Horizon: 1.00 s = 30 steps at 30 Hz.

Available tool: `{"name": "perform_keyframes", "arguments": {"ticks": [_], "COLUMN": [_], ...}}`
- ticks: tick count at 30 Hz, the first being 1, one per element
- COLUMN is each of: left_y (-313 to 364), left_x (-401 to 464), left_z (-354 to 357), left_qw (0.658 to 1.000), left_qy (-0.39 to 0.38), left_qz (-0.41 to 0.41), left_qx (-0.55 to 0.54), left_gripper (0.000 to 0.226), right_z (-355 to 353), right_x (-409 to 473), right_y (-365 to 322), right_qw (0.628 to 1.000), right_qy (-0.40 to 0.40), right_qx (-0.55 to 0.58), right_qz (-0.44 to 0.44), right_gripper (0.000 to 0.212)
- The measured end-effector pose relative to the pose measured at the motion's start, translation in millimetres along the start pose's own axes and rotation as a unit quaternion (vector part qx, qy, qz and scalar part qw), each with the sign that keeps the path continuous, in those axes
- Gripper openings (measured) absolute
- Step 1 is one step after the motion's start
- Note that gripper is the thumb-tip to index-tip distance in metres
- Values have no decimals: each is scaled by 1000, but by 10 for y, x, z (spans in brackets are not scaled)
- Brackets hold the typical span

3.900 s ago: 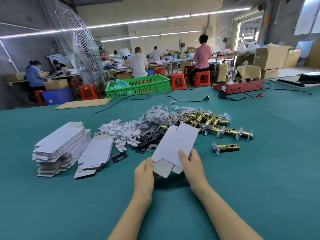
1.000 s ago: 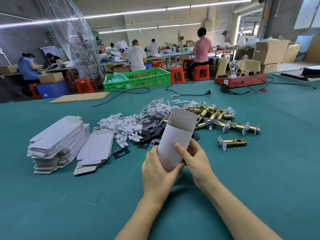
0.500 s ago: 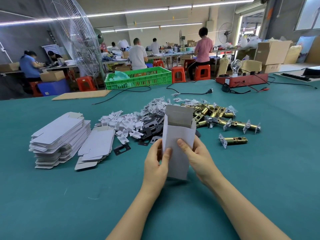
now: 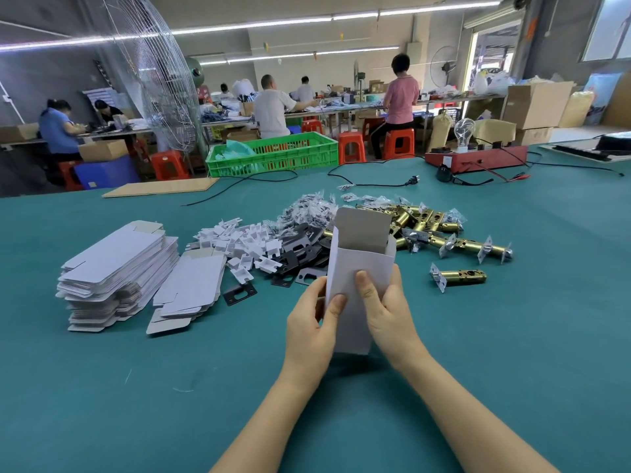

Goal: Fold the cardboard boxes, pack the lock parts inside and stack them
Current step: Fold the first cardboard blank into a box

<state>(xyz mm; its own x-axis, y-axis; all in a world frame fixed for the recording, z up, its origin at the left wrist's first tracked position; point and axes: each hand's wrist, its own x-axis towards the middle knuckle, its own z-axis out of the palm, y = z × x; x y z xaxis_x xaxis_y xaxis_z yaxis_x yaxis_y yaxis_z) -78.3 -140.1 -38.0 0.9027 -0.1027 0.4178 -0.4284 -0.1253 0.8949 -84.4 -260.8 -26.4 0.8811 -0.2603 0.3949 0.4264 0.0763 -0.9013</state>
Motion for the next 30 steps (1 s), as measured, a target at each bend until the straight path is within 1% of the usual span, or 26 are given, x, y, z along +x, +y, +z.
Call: {"name": "perform_keyframes", "arguments": {"ticks": [2,5,8,11,14,17,18,21,22,25,26,30], "left_y": [5,1,-4,-15,-12,-8,-7,-20,-21,-1,16,49], "left_x": [-8,-24,-32,-41,-48,-46,-40,-6,3,14,14,15], "left_z": [23,60,80,82,86,95,88,48,37,32,34,24], "left_qw": [1000,1000,999,998,997,998,998,998,998,998,998,997], "left_qy": [-4,-14,-27,-47,-62,-54,-48,-32,-27,-17,-13,-7], "left_qz": [8,18,24,28,34,34,39,50,50,55,63,74], "left_qx": [-13,-18,-20,-24,-16,-25,-25,-25,-26,-17,-17,-13], "left_gripper": [24,24,23,25,32,51,55,55,54,52,53,69], "right_z": [26,46,60,53,19,37,55,92,96,98,95,73], "right_x": [-15,-40,-43,-33,-22,-34,-43,-64,-66,-63,-62,-65], "right_y": [-3,-9,-27,-26,-6,14,17,15,15,12,2,-51], "right_qw": [1000,997,993,991,990,988,987,987,987,990,991,997], "right_qy": [22,67,95,108,103,81,70,43,39,42,41,11], "right_qx": [16,3,-28,-43,-67,-98,-107,-115,-114,-104,-95,-66], "right_qz": [-3,-22,-63,-72,-73,-89,-97,-106,-105,-87,-78,-42], "right_gripper": [30,37,36,30,22,18,20,38,37,21,20,31]}}
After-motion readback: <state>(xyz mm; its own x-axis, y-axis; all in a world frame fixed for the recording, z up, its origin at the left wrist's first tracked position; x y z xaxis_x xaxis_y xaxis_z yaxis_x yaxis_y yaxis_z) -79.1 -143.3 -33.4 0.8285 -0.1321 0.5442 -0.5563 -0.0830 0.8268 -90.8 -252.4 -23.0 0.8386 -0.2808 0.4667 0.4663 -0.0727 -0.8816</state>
